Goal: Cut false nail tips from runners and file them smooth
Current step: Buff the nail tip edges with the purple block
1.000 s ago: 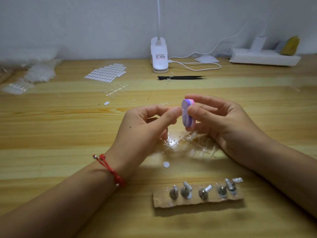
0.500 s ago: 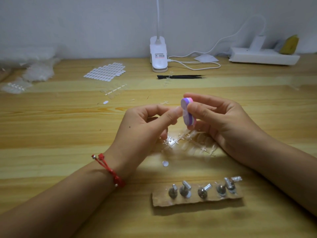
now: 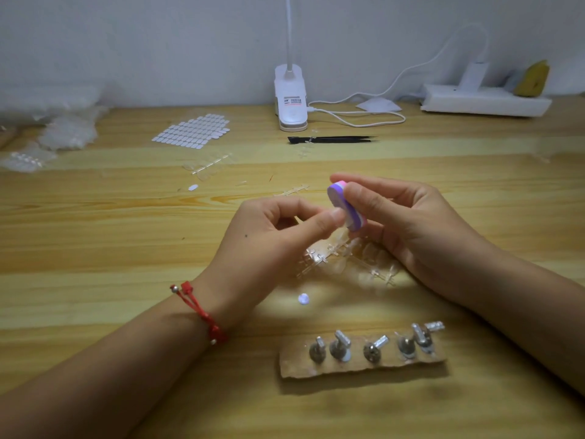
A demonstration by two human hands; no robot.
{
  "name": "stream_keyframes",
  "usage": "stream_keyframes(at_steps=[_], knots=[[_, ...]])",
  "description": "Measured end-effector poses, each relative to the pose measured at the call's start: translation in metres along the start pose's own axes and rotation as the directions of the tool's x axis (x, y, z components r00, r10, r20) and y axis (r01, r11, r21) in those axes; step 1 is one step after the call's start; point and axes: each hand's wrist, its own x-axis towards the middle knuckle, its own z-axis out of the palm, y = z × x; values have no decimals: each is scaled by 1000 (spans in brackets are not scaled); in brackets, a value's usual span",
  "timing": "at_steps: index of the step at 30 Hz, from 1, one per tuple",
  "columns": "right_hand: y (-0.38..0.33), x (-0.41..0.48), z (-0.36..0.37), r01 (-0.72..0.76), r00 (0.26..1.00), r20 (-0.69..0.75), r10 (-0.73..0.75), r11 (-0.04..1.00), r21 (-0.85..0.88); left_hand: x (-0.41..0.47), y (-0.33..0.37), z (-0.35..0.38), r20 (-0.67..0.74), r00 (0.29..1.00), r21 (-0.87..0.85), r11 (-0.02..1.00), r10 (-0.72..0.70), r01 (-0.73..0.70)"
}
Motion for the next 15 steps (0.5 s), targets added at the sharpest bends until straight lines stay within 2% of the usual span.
stream_keyframes(at_steps=[2, 6, 9, 12, 15], knots=[[1, 0, -1, -13, 1000, 0, 13, 999, -36, 0, -1, -1, -47, 999, -40, 999, -4, 2], [1, 1, -3, -18, 999, 34, 19, 999, -33, -2, 0, 2, 30, 999, 15, 999, 34, -34], [0, 1, -2, -8, 998, 61, 10, 1000, -24, -1, 0, 1, -16, 999, -27, 999, 46, -47], [1, 1, -2, -3, 997, 73, 3, 1000, -3, -2, 3, 3, 43, 997, -16, 998, 65, -64], [1, 1, -1, 5, 997, 72, -4, 1000, -10, -1, 1, 2, -26, 998, -33, 998, 49, -49]])
